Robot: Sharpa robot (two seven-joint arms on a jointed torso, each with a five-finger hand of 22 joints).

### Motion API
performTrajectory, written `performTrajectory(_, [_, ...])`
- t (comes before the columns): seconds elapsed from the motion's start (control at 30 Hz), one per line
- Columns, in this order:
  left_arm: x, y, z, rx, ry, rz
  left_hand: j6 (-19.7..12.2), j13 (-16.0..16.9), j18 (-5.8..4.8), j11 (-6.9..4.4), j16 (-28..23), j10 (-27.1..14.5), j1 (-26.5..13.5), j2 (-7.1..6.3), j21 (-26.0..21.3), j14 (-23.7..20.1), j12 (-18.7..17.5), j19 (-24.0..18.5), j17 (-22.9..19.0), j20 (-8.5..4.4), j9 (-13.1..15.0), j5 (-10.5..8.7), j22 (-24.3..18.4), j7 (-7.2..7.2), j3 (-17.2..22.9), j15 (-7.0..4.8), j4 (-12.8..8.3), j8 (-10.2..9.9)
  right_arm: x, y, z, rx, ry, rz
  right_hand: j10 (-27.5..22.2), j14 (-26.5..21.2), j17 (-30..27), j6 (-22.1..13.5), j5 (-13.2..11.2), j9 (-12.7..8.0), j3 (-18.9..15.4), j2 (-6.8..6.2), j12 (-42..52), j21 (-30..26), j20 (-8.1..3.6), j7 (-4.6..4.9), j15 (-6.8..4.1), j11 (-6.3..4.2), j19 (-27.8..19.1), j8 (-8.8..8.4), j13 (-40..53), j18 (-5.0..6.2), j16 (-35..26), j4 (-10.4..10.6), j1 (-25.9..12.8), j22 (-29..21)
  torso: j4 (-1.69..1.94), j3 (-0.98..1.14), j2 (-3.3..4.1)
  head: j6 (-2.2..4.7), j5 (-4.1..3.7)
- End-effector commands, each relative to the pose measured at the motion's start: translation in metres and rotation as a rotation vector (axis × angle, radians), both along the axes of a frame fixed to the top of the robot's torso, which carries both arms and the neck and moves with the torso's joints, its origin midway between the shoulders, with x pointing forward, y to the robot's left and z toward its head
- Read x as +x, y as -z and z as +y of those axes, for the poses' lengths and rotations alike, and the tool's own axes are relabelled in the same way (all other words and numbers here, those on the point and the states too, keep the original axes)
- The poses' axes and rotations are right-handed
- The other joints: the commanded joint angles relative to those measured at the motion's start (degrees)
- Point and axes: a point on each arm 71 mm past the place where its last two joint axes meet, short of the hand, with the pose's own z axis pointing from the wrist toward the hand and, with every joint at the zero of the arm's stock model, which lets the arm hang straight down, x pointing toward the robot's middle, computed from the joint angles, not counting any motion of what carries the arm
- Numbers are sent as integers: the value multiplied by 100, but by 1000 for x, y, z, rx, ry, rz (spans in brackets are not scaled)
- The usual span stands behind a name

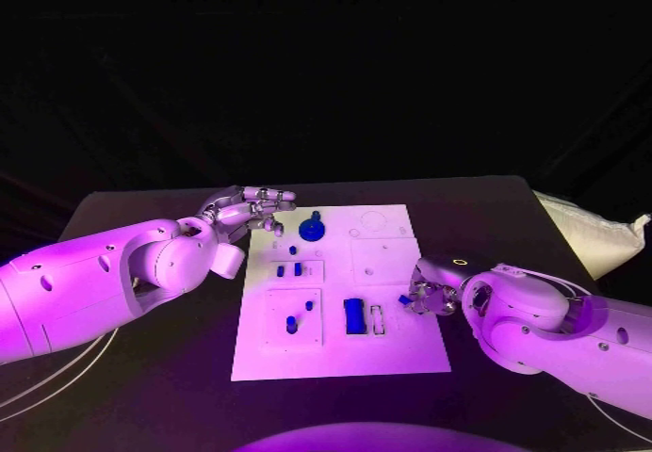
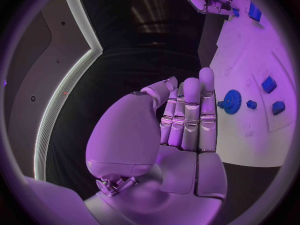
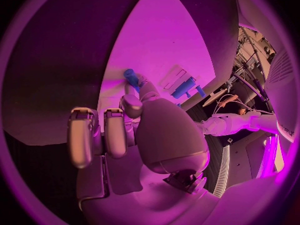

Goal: Assemble the parts on the task board

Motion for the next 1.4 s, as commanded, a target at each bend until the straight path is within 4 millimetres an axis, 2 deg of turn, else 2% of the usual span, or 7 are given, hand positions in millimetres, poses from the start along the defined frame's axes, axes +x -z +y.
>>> performTrajectory(0.03, [-1,-1,-2,-13,15,-1,-30,-7,109,16,-35,-39,-18,28,-17,-31,20,-35,-5,-1,-6,23,-5,-5,-27,-12,2,30,-17,33,-10,-25,56,185,28,340,201,29,148,-42,67,-52,3,-2,-17,-26,-42,-48,18,-26,35,-108,36,24,-49,585,-6,12,3,10,3])
performTrajectory(0.13, [-1,-1,-2,-13,15,-1,-30,-7,109,16,-35,-39,-18,28,-17,-31,20,-35,-5,-1,-6,23,-5,-5,-27,-12,2,30,-20,27,-8,46,86,160,37,341,201,45,307,-42,137,-93,1,-2,-21,-33,-47,-51,19,-35,36,-108,35,77,-102,586,-2,12,3,11,0])
performTrajectory(0.47, [-1,-1,-2,-14,16,-1,-32,-8,110,16,-35,-43,-13,30,-18,-33,22,-36,-8,-1,-6,24,-5,-5,-26,-13,-4,30,-26,2,-6,272,192,135,69,344,209,69,572,-39,299,-189,32,-5,-31,-42,-56,-62,19,-54,64,-107,37,225,-232,584,-8,8,9,11,-4])
performTrajectory(0.8, [-1,-1,-3,-14,18,-1,-32,-8,110,16,-35,-43,-13,30,-18,-33,22,-36,-8,-1,-6,24,-5,-5,-26,-13,-4,30,-31,3,6,363,206,254,79,346,218,58,603,-41,361,-192,47,-3,-30,-32,-51,-53,22,-69,77,-108,42,277,-275,589,3,1,9,-13,-8])
performTrajectory(0.9, [-1,-1,-3,-15,18,-1,-32,-8,110,16,-35,-43,-13,30,-18,-33,22,-36,-8,-1,-6,24,-5,-5,-26,-13,-4,30,-31,4,10,368,201,270,91,349,231,71,621,-37,382,-207,63,-2,-28,-33,-49,-52,23,-67,89,-109,51,327,-334,591,2,5,8,-18,3])
performTrajectory(1.1, [-1,-1,-3,-14,18,0,-32,-8,110,16,-35,-43,-13,30,-18,-33,22,-36,-8,-1,-6,24,-5,-5,-26,-13,-4,30,-30,5,17,385,200,274,110,354,253,124,916,-15,421,-293,65,1,-32,-51,-57,-65,28,-47,97,-109,66,471,-518,598,-1,7,12,-23,12])
performTrajectory(1.4, [-1,-1,-3,-15,22,2,-34,-8,111,16,-35,-47,-2,35,-20,-37,28,-37,-13,-2,-5,26,-5,-5,-23,-13,-15,31,-28,5,21,385,199,261,125,357,268,152,932,2,399,-336,52,9,-35,-56,-59,-66,38,-33,91,-113,76,590,-679,613,7,10,11,-39,30])
